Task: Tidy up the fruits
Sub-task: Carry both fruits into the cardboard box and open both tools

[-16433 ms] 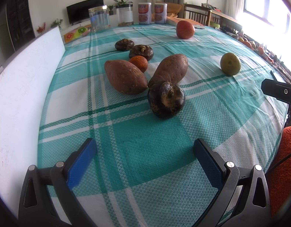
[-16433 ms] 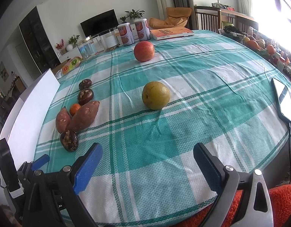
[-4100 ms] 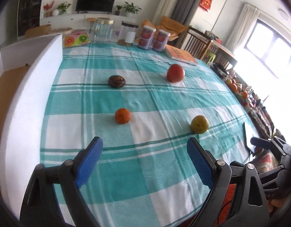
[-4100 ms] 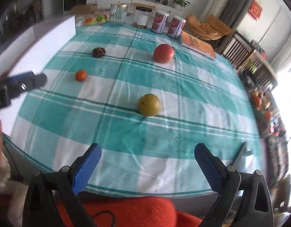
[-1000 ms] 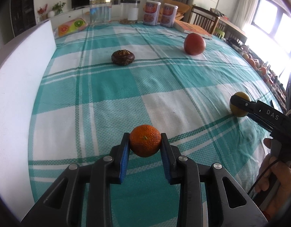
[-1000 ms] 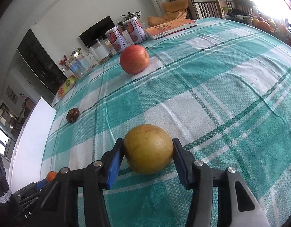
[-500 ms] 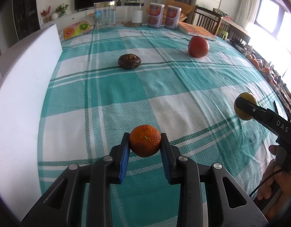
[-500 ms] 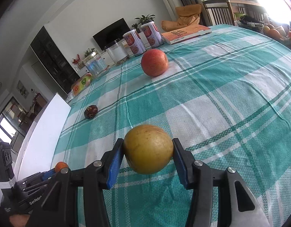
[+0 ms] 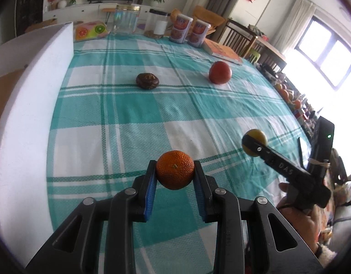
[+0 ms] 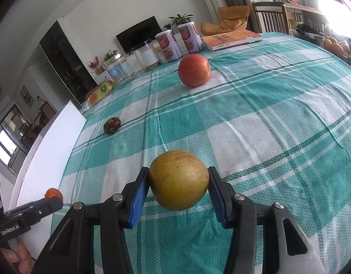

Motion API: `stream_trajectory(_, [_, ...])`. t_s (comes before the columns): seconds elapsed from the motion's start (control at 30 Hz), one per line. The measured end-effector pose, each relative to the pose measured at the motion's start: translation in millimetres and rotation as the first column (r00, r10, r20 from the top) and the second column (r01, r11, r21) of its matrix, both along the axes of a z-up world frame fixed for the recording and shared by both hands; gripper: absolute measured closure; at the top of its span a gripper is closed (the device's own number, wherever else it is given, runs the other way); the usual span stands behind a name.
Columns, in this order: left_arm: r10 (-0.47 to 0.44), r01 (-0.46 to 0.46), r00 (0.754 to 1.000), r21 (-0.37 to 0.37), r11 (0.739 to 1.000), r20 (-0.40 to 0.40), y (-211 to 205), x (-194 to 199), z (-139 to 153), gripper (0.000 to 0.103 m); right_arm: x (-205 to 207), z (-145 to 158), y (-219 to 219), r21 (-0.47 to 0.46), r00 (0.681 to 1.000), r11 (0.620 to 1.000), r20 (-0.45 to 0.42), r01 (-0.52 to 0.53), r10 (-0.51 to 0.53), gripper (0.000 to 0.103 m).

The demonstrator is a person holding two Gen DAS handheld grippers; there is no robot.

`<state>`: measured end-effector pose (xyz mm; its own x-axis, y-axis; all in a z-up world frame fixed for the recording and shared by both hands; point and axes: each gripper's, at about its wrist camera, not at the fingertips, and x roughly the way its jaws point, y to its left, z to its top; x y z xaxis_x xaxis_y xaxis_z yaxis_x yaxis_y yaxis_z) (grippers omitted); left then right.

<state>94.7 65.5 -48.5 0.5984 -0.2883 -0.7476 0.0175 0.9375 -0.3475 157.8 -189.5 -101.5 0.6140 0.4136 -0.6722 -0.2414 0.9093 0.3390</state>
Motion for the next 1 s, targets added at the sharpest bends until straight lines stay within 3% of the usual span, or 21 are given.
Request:
stream_trajectory(0.13, [0.012,-0.007,0.998,-0.084,0.996,0.057,33.3,-35.1,41.0,0.072,-18.3,3.2,39.0,0.039,0.989,0.989,-0.039,-0.143,0.145,0.052])
stream_trajectory(0.27, [0.108,-0.1,0.989,-0.083,0.991,0.099,85.2,-63.8,67.6,0.072,-41.7,21.4,107.5,0.082,0.94,0.939,-0.053,-0.333,0.338,0.053])
stream_trajectory(0.37, [0.232,-0.23,0.967,-0.034,0.973,0.105,132.3,-75.2,67.7,0.072,-63.5,55.4,171.7,0.09,0.868,0.864,-0.003,-0.495,0.497,0.053])
stream_trajectory(0.5, [0.411,-0.411,0.911,0.003,0.911,0.037,194.2,-86.5,42.4,0.072,-100.2,88.0,257.9,0.031,0.735,0.735,0.043,-0.678,0.676,0.052])
stream_trajectory(0.6, [0.498,-0.497,0.867,0.04,0.867,-0.017,224.5,-99.2,21.8,0.072,-118.7,83.6,311.3,-0.016,0.656,0.656,0.002,-0.755,0.755,0.052])
stream_trajectory(0.67, [0.536,-0.534,0.843,0.056,0.844,-0.041,238.5,-109.3,12.4,0.072,-127.1,72.0,337.1,-0.067,0.624,0.622,-0.024,-0.78,0.781,0.052])
stream_trajectory(0.77, [0.581,-0.574,0.812,0.109,0.811,-0.05,250.2,-121.9,3.8,0.072,-129.0,53.4,361.3,-0.081,0.611,0.606,-0.069,-0.791,0.788,0.052])
stream_trajectory(0.83, [0.614,-0.599,0.788,0.168,0.783,-0.049,255.1,-127.6,1.6,0.071,-127.4,46.6,370.7,-0.108,0.624,0.615,-0.078,-0.781,0.778,0.052])
stream_trajectory(0.87, [0.631,-0.612,0.774,0.2,0.765,-0.045,255.9,-128.8,1.9,0.064,-125.8,46.5,373.3,-0.114,0.629,0.62,-0.075,-0.776,0.774,0.049])
stream_trajectory(0.97, [0.671,-0.65,0.741,0.242,0.72,-0.006,255.2,-128.2,6.9,0.016,-115.4,59.9,365.2,-0.107,0.664,0.658,-0.033,-0.745,0.747,0.03])
stream_trajectory(1.0, [0.68,-0.664,0.733,0.242,0.708,0.023,251.3,-127.9,12.2,0.011,-111.3,66.6,356.2,-0.1,0.681,0.677,-0.006,-0.729,0.732,0.026])
